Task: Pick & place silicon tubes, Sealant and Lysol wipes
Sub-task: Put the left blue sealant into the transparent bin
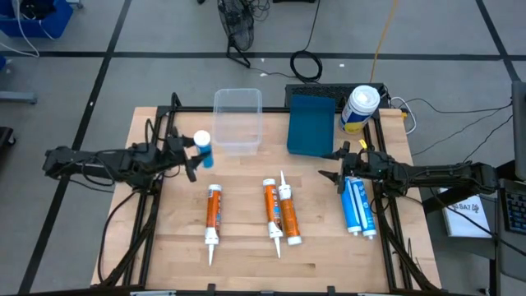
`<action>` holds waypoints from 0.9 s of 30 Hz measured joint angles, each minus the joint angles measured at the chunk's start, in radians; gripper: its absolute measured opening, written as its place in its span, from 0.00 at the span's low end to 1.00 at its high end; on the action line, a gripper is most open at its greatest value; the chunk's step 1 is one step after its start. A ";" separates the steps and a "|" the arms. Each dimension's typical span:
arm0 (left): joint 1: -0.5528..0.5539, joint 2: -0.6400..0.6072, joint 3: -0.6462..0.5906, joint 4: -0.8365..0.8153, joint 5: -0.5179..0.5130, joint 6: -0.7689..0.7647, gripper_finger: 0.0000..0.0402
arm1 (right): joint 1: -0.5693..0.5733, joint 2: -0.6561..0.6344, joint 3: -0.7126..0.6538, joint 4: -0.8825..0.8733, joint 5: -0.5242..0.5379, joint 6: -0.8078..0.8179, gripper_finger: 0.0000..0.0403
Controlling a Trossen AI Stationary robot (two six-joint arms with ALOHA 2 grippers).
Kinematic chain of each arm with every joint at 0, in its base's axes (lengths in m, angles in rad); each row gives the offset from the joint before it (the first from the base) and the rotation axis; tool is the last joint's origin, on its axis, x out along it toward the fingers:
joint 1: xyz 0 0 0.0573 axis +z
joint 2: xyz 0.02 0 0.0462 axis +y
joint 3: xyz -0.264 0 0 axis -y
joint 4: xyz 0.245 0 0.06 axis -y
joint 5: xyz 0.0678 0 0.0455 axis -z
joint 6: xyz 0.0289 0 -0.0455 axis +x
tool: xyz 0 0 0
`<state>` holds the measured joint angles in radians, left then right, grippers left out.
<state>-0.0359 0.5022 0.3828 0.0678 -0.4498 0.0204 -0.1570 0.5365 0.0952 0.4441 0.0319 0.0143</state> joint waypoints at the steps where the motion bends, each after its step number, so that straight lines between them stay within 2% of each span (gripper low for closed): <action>1: 0.010 0.000 -0.027 0.041 0.037 -0.003 0.54 | 0.000 0.000 0.000 0.000 0.000 0.000 0.65; 3: 0.028 0.002 -0.079 0.132 0.104 -0.014 0.54 | 0.000 0.000 0.000 0.000 0.000 0.001 0.65; 6: 0.056 0.003 -0.132 0.238 0.148 -0.044 0.54 | 0.000 0.000 0.000 0.000 0.000 0.007 0.65; 13: 0.114 0.015 -0.109 0.361 0.190 -0.085 0.54 | 0.000 0.000 0.000 0.001 0.002 0.007 0.65; 15: 0.132 0.024 -0.083 0.417 0.194 -0.105 0.54 | -0.001 0.000 0.000 0.001 0.003 0.005 0.65; 18: 0.169 0.049 -0.016 0.412 0.245 -0.130 0.54 | -0.001 0.000 0.000 0.000 0.025 0.001 0.65; 22: 0.223 0.127 0.100 0.371 0.288 -0.125 0.54 | -0.001 0.000 0.000 0.001 0.027 -0.002 0.65; 27: 0.320 0.278 0.266 0.234 0.288 -0.025 0.54 | 0.000 0.000 0.000 0.000 0.026 -0.001 0.65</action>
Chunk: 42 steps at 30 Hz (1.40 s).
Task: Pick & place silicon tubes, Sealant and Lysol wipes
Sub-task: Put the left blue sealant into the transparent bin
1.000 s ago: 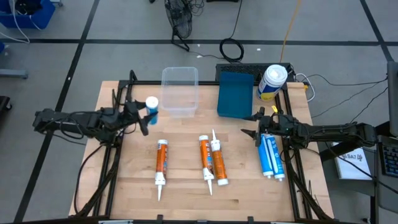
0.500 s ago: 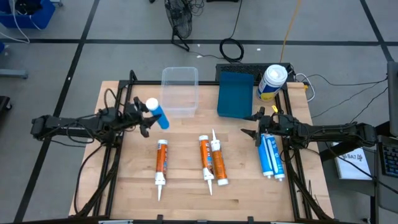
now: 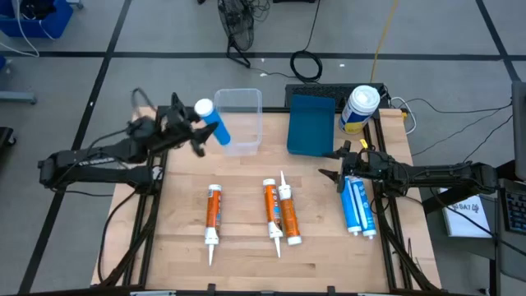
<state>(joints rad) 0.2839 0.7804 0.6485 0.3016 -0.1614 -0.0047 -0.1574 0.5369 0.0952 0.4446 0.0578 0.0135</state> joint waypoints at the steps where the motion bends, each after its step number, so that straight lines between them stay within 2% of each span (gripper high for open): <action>1: 0.027 0.035 0.035 -0.035 0.001 0.008 0.54 | 0.000 0.000 0.000 0.000 0.000 0.000 0.65; 4: 0.114 0.141 0.125 -0.100 0.007 -0.009 0.54 | 0.000 0.000 0.000 0.000 -0.001 0.000 0.65; 8: 0.215 0.277 0.194 -0.115 0.083 -0.094 0.54 | 0.000 0.000 0.000 0.002 -0.001 0.002 0.65; 11: 0.266 0.369 0.222 -0.123 0.117 -0.161 0.54 | 0.000 0.000 0.000 0.008 -0.002 0.005 0.65; 17: 0.326 0.486 0.234 -0.124 0.113 -0.231 0.54 | 0.000 0.000 0.000 0.011 -0.002 0.009 0.65; 22: 0.346 0.512 0.234 -0.179 0.099 -0.308 0.54 | 0.000 0.000 0.000 0.011 -0.002 0.009 0.65; 28: 0.333 0.512 0.234 -0.295 0.026 -0.371 0.54 | 0.000 0.000 0.000 0.023 -0.002 0.002 0.65; 35: 0.302 0.511 0.234 -0.338 -0.035 -0.377 0.54 | 0.000 0.000 0.000 0.026 -0.002 -0.002 0.65; 42: 0.296 0.509 0.235 -0.328 -0.041 -0.376 0.74 | 0.000 0.000 0.000 0.026 -0.002 0.001 0.65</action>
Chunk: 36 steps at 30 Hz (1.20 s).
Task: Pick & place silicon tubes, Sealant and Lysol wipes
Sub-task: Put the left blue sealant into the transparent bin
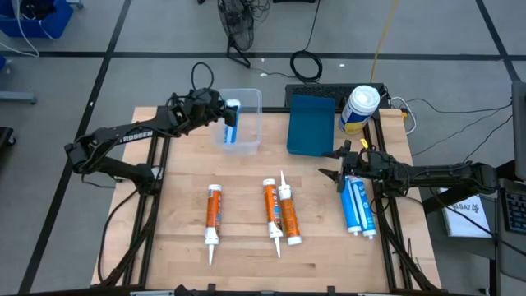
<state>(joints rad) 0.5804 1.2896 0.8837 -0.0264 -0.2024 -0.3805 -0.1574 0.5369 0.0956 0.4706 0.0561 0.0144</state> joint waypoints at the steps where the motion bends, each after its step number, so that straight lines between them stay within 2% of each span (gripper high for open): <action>1: 0.000 0.000 0.000 -0.003 0.000 0.001 0.77 | 0.000 0.000 0.000 0.000 0.000 0.001 0.65; 5: -0.004 0.000 0.000 -0.003 0.000 0.003 0.82 | 0.000 0.000 0.000 0.000 0.000 0.004 0.65; 8: -0.010 0.001 0.000 -0.002 0.000 0.013 0.83 | 0.000 0.000 0.000 0.000 0.000 0.004 0.65; 21: -0.019 0.001 0.000 -0.002 0.010 0.046 0.75 | 0.000 0.000 0.000 -0.004 0.000 0.001 0.65; 24: -0.029 0.001 -0.001 0.009 0.102 0.112 0.74 | 0.000 0.000 0.000 -0.004 -0.002 0.007 0.65; 30: -0.108 0.000 -0.001 0.087 0.419 0.394 0.75 | 0.001 0.000 0.000 -0.004 -0.005 0.081 0.65; 32: -0.146 -0.001 -0.001 0.107 0.463 0.427 0.75 | 0.012 0.000 0.012 -0.019 -0.004 0.109 0.65; 36: -0.211 -0.001 -0.004 0.107 0.464 0.463 0.74 | 0.072 0.006 0.095 -0.154 0.008 0.131 0.65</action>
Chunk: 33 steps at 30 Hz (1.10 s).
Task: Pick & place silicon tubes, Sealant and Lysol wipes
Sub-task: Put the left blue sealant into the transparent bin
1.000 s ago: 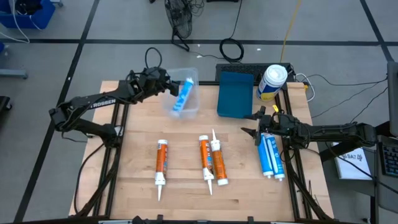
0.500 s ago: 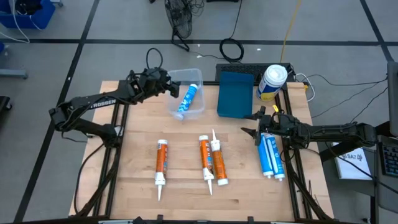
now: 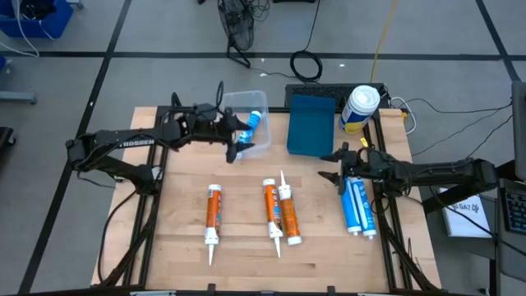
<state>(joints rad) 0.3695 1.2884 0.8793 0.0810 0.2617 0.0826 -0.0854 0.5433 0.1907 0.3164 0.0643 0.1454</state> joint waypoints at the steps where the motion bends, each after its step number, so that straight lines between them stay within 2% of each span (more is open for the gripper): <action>1: -0.013 0.000 -0.003 -0.001 0.000 0.005 0.74 | 0.023 0.009 0.034 -0.055 0.027 -0.001 0.65; 5: -0.048 0.000 -0.013 -0.004 -0.001 0.018 0.72 | 0.121 0.077 0.189 -0.308 0.200 -0.012 0.65; 8: -0.060 0.000 -0.014 -0.003 -0.001 0.028 0.72 | 0.177 0.160 0.315 -0.537 0.309 0.048 0.65; 11: -0.064 0.000 -0.014 -0.004 -0.001 0.041 0.73 | 0.214 0.259 0.444 -0.778 0.351 0.182 0.65; 15: -0.064 0.000 -0.014 -0.004 -0.001 0.061 0.74 | 0.245 0.403 0.583 -1.089 0.347 0.384 0.65; 17: -0.064 0.004 -0.014 -0.005 -0.001 0.071 0.73 | 0.251 0.469 0.630 -1.221 0.291 0.515 0.65; 19: -0.064 0.013 -0.014 -0.005 -0.001 0.080 0.72 | 0.250 0.526 0.657 -1.310 0.179 0.655 0.65; 23: -0.064 0.040 -0.015 -0.003 -0.005 0.106 0.70 | 0.259 0.599 0.649 -1.360 -0.050 0.869 0.65; 33: -0.061 0.135 -0.015 0.054 -0.051 0.135 0.72 | 0.307 0.684 0.574 -1.380 -0.122 1.096 0.65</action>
<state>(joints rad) 0.3080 1.4234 0.8646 0.1346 0.2104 0.2172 0.2220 1.2272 0.7649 -1.0633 -0.0574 1.2417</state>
